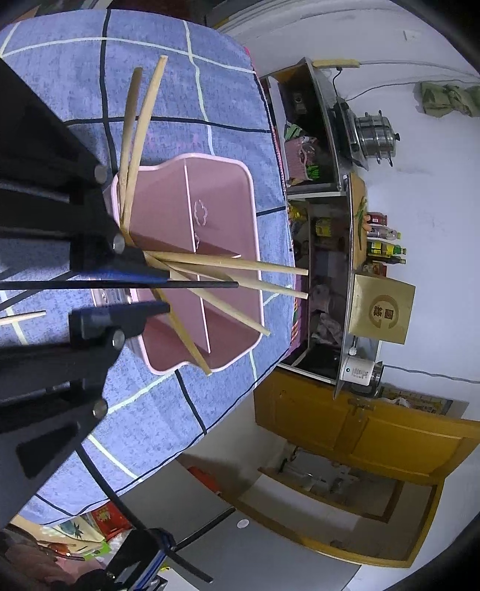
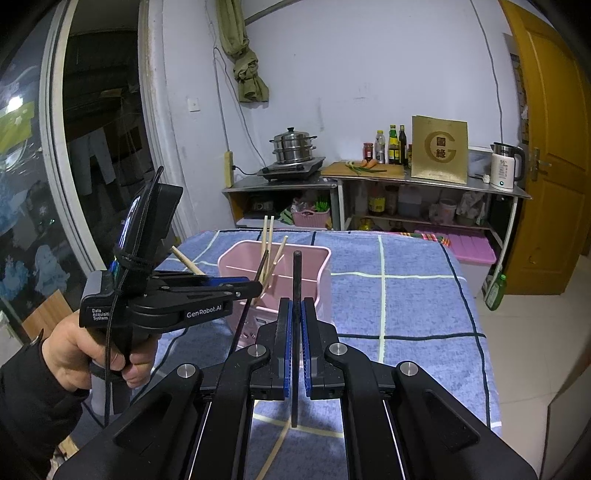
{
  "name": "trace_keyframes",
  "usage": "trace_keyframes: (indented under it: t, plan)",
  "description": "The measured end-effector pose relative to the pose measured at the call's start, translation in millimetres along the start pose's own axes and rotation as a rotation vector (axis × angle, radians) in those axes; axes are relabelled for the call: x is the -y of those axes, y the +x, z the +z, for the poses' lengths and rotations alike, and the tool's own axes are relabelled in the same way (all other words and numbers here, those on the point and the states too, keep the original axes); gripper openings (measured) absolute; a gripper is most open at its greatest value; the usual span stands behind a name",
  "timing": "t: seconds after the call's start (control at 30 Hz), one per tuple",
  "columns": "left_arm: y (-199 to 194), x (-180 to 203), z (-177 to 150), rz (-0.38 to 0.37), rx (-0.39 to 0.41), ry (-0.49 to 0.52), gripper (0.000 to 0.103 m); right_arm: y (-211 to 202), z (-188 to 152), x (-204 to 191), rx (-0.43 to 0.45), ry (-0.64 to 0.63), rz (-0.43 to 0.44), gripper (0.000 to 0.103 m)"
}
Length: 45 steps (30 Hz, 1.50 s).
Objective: Organize utensils
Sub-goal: 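Carry the dark chopstick over the pink basket with the left tool while the right tool follows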
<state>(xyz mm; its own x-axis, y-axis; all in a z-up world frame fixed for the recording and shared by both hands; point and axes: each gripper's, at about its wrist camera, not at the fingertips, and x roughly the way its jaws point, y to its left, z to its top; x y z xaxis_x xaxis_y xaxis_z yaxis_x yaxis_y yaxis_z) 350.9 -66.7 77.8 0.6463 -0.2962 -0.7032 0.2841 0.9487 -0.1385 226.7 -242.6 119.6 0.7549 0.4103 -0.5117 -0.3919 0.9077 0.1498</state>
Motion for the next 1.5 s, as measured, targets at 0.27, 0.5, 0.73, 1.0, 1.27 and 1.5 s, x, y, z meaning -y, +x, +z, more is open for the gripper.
trace_keyframes:
  t: [0.27,0.5,0.73,1.0,1.27,1.5]
  plan:
    - [-12.8,4.4,1.0,-0.011,0.029,0.028,0.0,1.3,0.2,0.1,-0.001,-0.001,-0.001,0.004]
    - [-10.3,1.3,1.3,-0.023,-0.005,0.003,0.005,3.5,1.2,-1.8,-0.002,0.0,-0.002,0.004]
    - [0.1,-2.6,2.9,0.013,-0.02,-0.01,0.008,3.8,0.0,-1.9,0.0,-0.006,0.001,0.004]
    - [13.1,-7.7,6.4,0.021,-0.031,-0.038,0.008,4.8,-0.4,-1.5,-0.001,-0.005,0.0,0.004]
    - [-0.1,-3.7,3.9,0.006,-0.002,-0.022,0.004,4.2,0.1,-1.7,0.0,-0.005,0.002,0.004]
    - [-41.8,1.1,7.7,0.002,0.058,0.021,0.004,-0.4,0.9,-5.5,0.01,-0.012,0.003,0.004]
